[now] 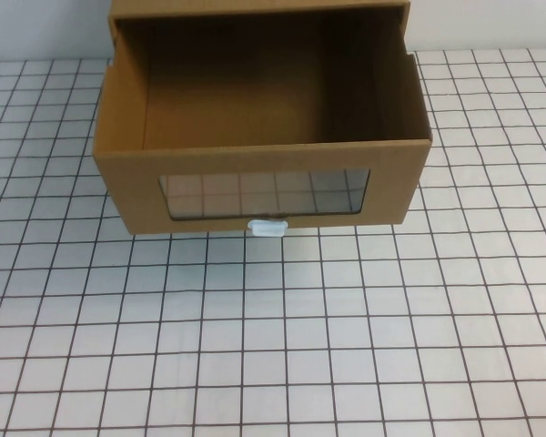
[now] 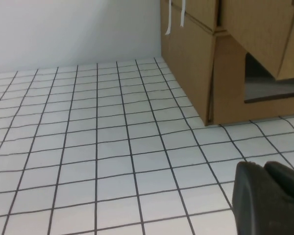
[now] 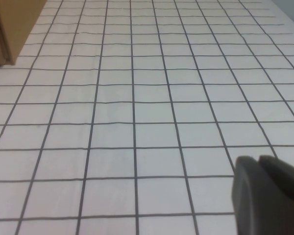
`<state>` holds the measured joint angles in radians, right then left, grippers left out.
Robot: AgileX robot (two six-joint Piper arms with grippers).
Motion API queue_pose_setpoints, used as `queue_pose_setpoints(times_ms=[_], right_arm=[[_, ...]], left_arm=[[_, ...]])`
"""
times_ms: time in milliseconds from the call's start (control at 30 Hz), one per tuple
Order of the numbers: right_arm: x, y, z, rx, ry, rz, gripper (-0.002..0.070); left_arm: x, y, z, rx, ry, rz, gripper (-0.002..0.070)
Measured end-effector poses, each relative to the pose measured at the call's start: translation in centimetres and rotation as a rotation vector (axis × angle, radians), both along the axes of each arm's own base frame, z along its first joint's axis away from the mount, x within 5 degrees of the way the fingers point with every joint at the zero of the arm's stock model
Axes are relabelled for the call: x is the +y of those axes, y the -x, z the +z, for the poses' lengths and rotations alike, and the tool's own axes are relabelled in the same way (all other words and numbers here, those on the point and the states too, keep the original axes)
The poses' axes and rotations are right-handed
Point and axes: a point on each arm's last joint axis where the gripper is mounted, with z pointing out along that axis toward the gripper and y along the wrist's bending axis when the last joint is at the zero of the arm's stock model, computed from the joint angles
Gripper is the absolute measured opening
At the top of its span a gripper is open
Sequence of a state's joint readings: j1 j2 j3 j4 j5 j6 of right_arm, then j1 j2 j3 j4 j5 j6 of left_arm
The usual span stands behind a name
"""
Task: Open the shoe box
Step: 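Pull the top drawer of the cardboard box fully open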
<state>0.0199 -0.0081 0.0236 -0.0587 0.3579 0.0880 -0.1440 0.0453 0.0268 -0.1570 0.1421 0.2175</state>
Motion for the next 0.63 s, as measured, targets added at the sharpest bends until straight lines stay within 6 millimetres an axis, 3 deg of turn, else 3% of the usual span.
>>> queue_pose_setpoints(times_ms=[333,633], right_arm=[[0.0,0.0,0.0,0.001,0.0,0.0,-0.0013],[0.0,0.0,0.0,0.001,0.0,0.0,-0.0013]], left_arm=[[0.1,0.7,-1.7,0.163,-0.053,-0.002,-0.0002],[0.2,0.8,-1.9,0.185,-0.056,0.001,-0.0002]])
